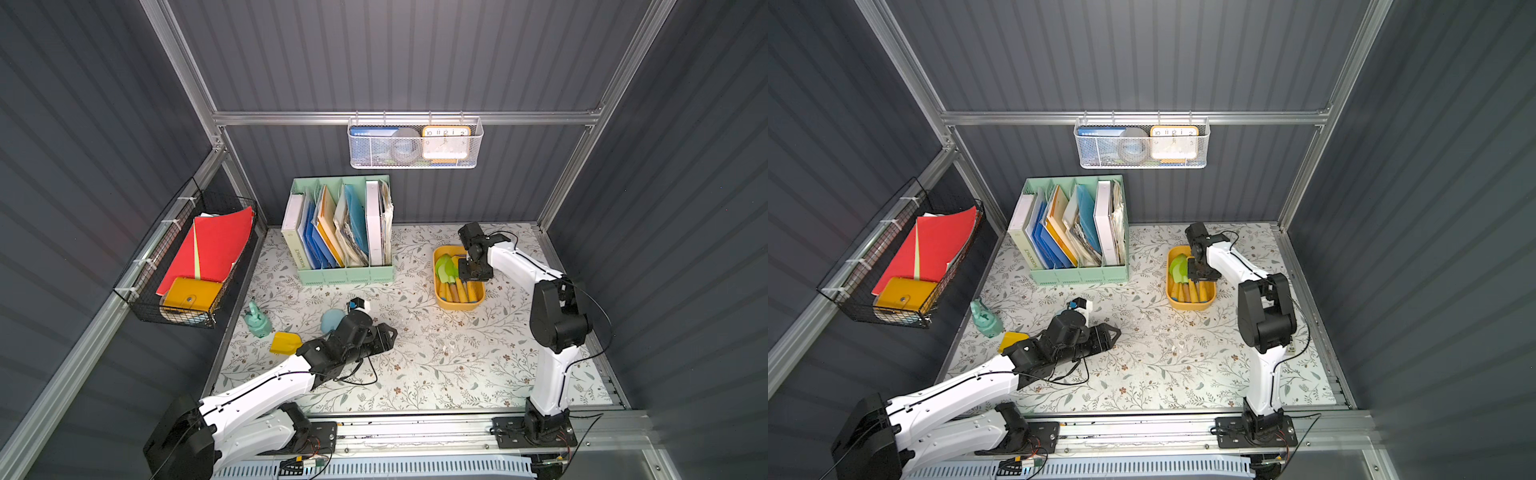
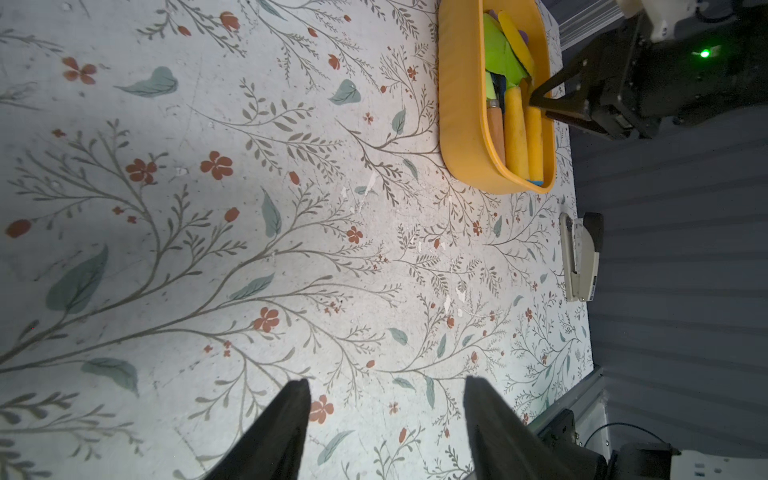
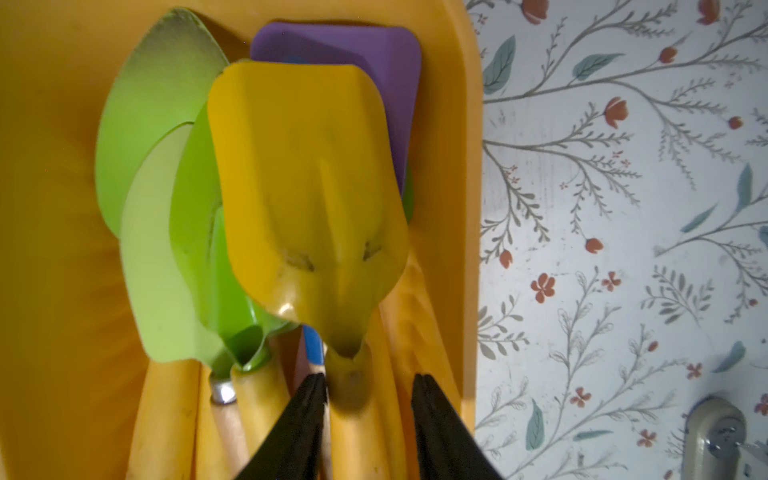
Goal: Put the shovel into the storage box
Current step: Place the shovel in the storage box.
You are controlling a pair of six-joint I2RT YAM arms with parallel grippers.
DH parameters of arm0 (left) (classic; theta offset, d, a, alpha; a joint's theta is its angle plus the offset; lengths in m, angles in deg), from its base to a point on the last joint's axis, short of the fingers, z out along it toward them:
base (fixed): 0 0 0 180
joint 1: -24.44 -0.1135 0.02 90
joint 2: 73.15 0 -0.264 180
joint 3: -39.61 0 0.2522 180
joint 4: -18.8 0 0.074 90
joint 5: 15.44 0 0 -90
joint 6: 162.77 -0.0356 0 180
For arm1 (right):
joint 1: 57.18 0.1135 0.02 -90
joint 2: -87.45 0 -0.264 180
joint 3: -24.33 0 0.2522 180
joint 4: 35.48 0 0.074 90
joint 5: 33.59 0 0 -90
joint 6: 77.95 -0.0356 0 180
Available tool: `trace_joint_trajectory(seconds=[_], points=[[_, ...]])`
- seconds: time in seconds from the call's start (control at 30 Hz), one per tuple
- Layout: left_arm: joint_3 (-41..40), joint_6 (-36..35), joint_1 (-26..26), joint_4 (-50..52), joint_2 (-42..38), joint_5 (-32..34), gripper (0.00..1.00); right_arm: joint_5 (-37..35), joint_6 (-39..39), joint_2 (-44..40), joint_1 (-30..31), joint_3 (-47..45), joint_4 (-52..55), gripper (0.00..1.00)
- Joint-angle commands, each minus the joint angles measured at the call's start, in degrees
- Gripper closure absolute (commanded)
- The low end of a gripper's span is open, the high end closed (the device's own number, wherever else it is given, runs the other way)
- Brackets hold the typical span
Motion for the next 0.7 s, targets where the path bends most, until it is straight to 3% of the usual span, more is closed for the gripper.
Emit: trace_joint_trajectory(seconds=[0.0,0.27,0.67], points=[[1.9,1.1,-0.4,3.6,-1.2,2.9,0.35,1.3,-1.2,-3.8,0.5,-1.2,0.7,0.59],[2.6,3.3,-1.8,8.9,-1.3,5.1,0.35,5.0,-2.7,-11.1,2.1,-5.5,-0.9,0.58],[3.3,7.7,-7.7,18.3,-3.6,7.7,0.35,12.8,-6.9,-23.8,5.4,-16.0,-5.8,0.56]])
